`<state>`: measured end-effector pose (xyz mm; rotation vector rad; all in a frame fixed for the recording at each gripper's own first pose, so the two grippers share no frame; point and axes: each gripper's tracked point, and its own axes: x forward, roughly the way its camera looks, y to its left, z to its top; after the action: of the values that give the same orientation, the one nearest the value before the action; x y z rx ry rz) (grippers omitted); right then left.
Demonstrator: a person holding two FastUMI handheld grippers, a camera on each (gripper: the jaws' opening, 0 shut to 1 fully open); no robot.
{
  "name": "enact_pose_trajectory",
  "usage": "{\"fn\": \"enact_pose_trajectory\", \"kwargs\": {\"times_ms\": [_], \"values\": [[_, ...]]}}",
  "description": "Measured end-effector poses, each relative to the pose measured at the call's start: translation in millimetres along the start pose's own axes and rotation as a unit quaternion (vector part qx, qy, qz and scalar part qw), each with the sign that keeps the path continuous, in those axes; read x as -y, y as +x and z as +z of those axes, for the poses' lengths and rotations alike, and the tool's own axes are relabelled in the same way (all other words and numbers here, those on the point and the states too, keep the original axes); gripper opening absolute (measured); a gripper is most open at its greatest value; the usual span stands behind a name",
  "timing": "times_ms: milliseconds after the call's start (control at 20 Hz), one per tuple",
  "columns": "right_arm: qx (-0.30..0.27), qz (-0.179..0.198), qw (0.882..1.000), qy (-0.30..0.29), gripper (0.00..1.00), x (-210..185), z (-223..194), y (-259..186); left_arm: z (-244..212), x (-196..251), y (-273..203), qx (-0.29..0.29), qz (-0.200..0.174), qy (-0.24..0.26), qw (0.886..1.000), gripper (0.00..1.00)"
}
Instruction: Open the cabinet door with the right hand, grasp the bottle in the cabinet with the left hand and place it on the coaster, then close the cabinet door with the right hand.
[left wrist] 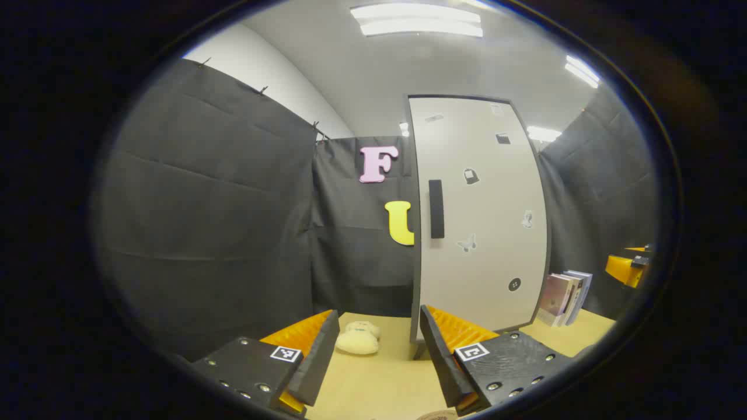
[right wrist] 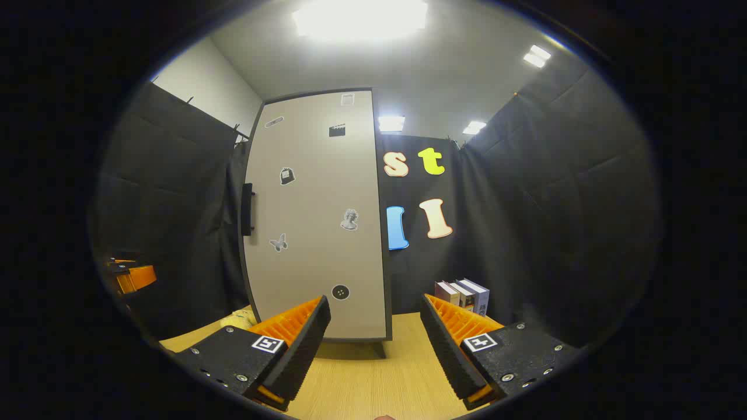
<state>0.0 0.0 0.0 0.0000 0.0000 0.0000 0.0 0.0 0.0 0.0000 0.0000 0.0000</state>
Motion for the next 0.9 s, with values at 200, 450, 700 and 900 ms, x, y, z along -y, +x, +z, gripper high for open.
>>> {"fn": "enact_pose_trajectory", "kwargs": {"times_ms": [200,450,700,900], "values": [[0.002,0.001,1.0,0.001,0.95,-0.2,0.1,-0.9,4.5,5.3,-3.8,0.008,-0.004,0.003,1.0,0.8],[0.003,0.005,1.0,-0.009,0.96,0.0,-0.3,-1.6,4.0,4.8,-5.7,0.007,0.0,-0.002,1.0,0.8],[0.008,0.006,1.0,0.0,0.95,1.9,0.0,-0.3,7.9,7.8,-7.5,0.015,-0.003,0.006,1.0,0.8],[0.005,0.006,1.0,-0.001,0.95,1.9,-0.5,1.0,10.9,4.7,-9.8,0.018,0.0,0.007,1.0,0.8]]}}
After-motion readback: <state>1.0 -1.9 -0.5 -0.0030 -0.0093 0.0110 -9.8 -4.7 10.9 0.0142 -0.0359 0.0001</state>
